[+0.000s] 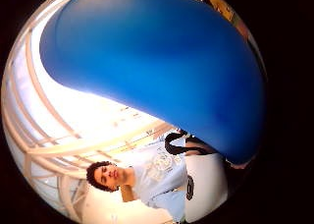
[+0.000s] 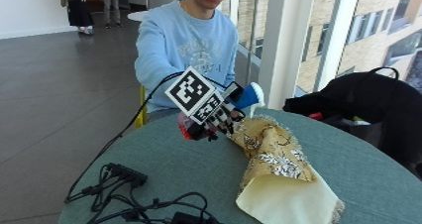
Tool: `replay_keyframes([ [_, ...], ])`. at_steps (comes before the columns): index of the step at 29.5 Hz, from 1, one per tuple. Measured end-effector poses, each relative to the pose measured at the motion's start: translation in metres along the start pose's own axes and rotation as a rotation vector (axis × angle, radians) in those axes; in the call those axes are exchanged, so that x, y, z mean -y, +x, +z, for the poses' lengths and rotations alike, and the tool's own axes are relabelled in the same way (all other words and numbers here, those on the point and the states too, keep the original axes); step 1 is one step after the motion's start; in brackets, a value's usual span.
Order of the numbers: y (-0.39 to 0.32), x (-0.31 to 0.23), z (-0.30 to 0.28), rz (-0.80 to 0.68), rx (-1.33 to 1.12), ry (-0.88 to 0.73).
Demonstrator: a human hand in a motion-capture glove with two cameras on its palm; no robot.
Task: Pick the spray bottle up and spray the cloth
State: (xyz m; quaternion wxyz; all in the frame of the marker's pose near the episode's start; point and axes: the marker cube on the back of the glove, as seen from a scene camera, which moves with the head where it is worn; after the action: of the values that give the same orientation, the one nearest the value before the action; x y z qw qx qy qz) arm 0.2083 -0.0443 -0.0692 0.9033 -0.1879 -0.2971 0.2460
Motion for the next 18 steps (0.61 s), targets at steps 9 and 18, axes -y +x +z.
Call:
replay_keyframes([
  [9, 0.001, 0.013, 0.016, 0.042, -0.007, -0.089],
  [18, 0.001, 0.014, 0.015, 0.055, -0.012, -0.113],
])
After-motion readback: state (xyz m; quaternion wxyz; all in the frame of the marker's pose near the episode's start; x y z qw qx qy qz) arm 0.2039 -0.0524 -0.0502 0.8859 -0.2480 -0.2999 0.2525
